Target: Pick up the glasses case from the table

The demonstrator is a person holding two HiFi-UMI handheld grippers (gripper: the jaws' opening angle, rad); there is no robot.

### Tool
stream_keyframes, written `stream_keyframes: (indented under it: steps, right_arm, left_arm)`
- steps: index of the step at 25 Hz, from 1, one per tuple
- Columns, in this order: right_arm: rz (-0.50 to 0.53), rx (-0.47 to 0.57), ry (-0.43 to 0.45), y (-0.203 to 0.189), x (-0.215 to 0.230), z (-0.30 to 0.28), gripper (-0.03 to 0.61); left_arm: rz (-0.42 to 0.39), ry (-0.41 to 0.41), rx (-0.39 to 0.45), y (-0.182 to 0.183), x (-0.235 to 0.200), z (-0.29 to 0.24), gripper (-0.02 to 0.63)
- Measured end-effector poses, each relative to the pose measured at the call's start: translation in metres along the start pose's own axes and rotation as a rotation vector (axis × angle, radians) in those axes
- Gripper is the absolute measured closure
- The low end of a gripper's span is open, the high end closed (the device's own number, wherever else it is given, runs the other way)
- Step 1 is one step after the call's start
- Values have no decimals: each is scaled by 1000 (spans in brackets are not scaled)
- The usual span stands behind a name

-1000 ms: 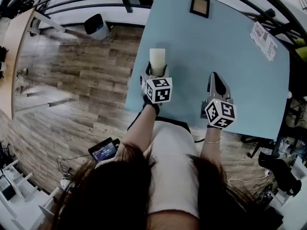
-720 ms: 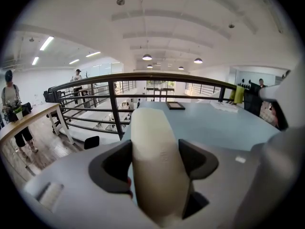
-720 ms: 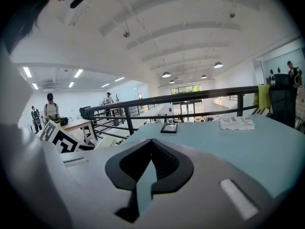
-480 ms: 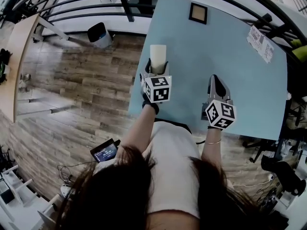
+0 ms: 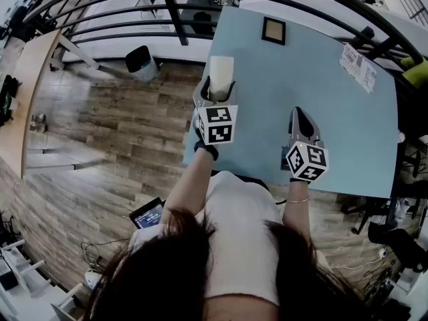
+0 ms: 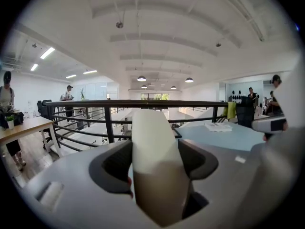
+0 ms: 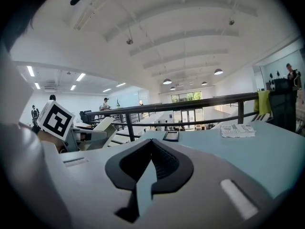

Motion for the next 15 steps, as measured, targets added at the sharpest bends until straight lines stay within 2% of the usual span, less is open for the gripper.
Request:
stream_keyframes:
  steps: [15]
  right_arm:
    - [2, 27, -19, 12, 0, 7, 575]
  left_arm:
    - [-64, -169, 142, 59, 17, 34, 262]
Point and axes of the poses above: the fingertips, and each gripper's own axes: z backward along the fingers, x to its right, y out of its top, the point moved 5 cm from there along z, backward along the fingers, and after that the axes turned 5 degrees about z, right-handed, at the moved point
